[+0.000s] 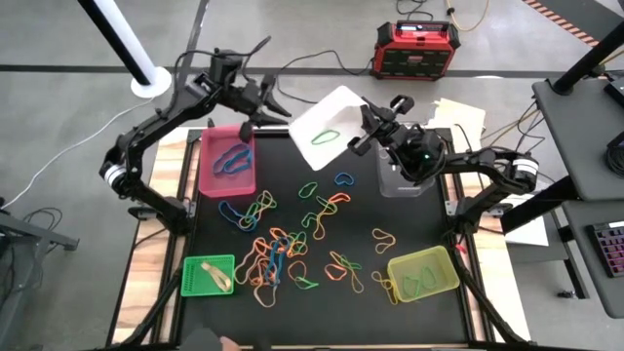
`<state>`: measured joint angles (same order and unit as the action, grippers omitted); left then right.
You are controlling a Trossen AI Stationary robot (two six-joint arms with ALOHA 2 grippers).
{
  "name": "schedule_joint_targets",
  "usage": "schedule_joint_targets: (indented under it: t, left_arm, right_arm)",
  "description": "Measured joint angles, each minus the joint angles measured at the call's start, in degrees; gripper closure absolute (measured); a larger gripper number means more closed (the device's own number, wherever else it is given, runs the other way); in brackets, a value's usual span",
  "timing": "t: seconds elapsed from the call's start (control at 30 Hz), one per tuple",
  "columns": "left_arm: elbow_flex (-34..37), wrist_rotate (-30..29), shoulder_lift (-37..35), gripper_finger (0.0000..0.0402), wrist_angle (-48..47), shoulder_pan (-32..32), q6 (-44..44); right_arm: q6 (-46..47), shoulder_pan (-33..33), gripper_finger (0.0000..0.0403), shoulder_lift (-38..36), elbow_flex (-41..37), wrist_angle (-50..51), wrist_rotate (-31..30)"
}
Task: Sort rubber bands into baskets
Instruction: Remove the green rubber band from the white bin
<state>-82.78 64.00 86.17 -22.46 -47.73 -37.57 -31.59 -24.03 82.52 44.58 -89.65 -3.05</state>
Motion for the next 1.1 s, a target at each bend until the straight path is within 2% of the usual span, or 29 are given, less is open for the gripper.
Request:
schedule_joint_targets:
  t: [0.17, 0.27, 0.43, 0.53, 0.67, 0.8, 0.93, 1.03, 1.1]
  left_arm:
    - [0.0, -0.6, 0.0, 0.0323, 2.3, 2.5, -2.3]
    - [-0.4, 1.3, 0.0, 0.0323, 4.4, 2.6, -2.2]
    - [-4.2, 4.1, 0.0, 0.0323, 5.0, 2.7, -2.2]
    - [-6.1, 4.2, 0.0, 0.0323, 5.0, 2.7, -2.3]
    - [-7.3, 3.9, 0.0, 0.0323, 4.9, 2.5, -2.5]
    - [-9.3, -2.2, 0.0, 0.0323, 4.7, 1.9, -1.5]
    - [-11.6, -9.8, 0.0, 0.0323, 4.4, 1.2, -0.7]
    - [-14.6, -12.0, 0.0, 0.0323, 1.9, -0.3, -1.7]
    - [-17.1, -12.5, 0.0, 0.0323, 0.8, -1.7, -2.5]
  right_arm:
    - [-0.8, 0.0, 0.0394, 0.0, 0.0, -0.1, 0.0]
    - [-2.7, 0.0, 0.0394, 0.0, 0.0, -0.3, 0.4]
    - [-4.6, -0.3, 0.0394, 0.0, 0.0, -0.3, 3.6]
    - [-6.5, -0.6, 0.0394, 0.1, 0.5, -0.3, 3.9]
    - [-11.6, -0.7, 0.0394, 0.1, 2.6, -0.3, 8.2]
    - [-17.2, -0.8, 0.0394, 0.0, 5.6, -0.4, 11.8]
    - [-20.9, -1.3, 0.0394, 0.0, 9.5, 0.2, 19.1]
    - [-29.3, -1.2, 0.0394, -0.1, 11.6, 5.9, 20.4]
    - [-30.9, -1.3, 0.0394, -0.4, 11.9, 7.0, 23.9]
